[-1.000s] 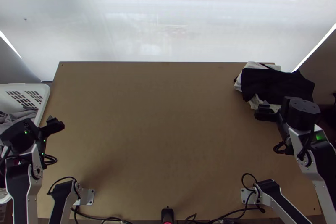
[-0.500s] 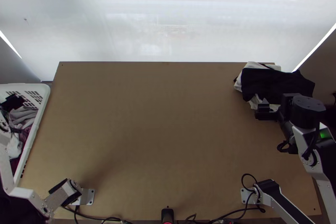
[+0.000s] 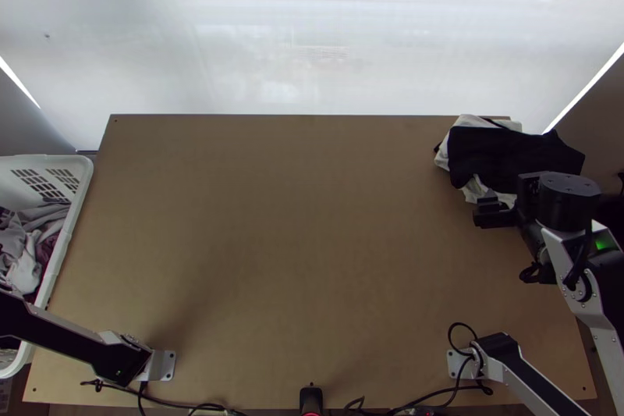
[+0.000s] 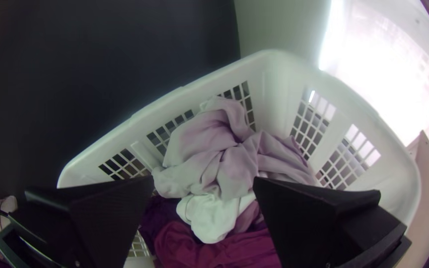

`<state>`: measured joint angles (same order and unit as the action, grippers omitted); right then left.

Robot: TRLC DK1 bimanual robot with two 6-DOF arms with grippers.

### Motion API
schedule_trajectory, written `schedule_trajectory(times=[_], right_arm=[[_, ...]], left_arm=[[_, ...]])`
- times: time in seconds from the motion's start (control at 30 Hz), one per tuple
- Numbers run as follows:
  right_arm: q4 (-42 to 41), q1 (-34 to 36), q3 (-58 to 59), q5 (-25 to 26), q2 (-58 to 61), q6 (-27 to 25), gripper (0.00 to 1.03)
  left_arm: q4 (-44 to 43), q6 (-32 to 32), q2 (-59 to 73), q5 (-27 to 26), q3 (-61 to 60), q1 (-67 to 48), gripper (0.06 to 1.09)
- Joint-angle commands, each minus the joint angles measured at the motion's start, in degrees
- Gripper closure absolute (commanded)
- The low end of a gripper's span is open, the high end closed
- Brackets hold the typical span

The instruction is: Fold the t-shirt

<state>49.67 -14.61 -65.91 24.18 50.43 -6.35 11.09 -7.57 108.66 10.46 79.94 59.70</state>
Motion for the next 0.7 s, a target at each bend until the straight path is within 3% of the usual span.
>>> schedule_trajectory(times=[0.0, 0.23, 0.43, 0.5, 0.57, 0.67], right_arm=[[3.2, 0.5, -0.6, 0.1, 0.4, -0.9, 0.05], [8.1, 3.8, -1.0, 0.2, -0.8, -1.8, 0.05], [11.1, 5.8, -0.6, 0.0, -0.9, 0.6, 0.05], [11.2, 6.5, 0.0, 0.0, -0.9, 1.1, 0.05], [11.2, 6.6, 0.3, -0.1, -0.9, 1.2, 0.05], [11.2, 7.2, 0.6, -0.1, -0.7, 1.2, 0.05]], left_arm=[[-0.8, -0.6, 18.6, 2.8, 12.0, 3.7, 0.11], [-0.4, 0.4, 30.1, 3.5, 20.1, 4.4, 0.11], [4.1, 0.9, 37.3, 4.2, 30.4, 3.5, 0.11], [5.3, 1.2, 38.0, 4.1, 32.9, 3.3, 0.26], [6.1, 1.1, 38.3, 3.7, 34.6, 3.1, 0.53], [7.8, 1.5, 37.9, 3.5, 35.5, 2.8, 0.85]])
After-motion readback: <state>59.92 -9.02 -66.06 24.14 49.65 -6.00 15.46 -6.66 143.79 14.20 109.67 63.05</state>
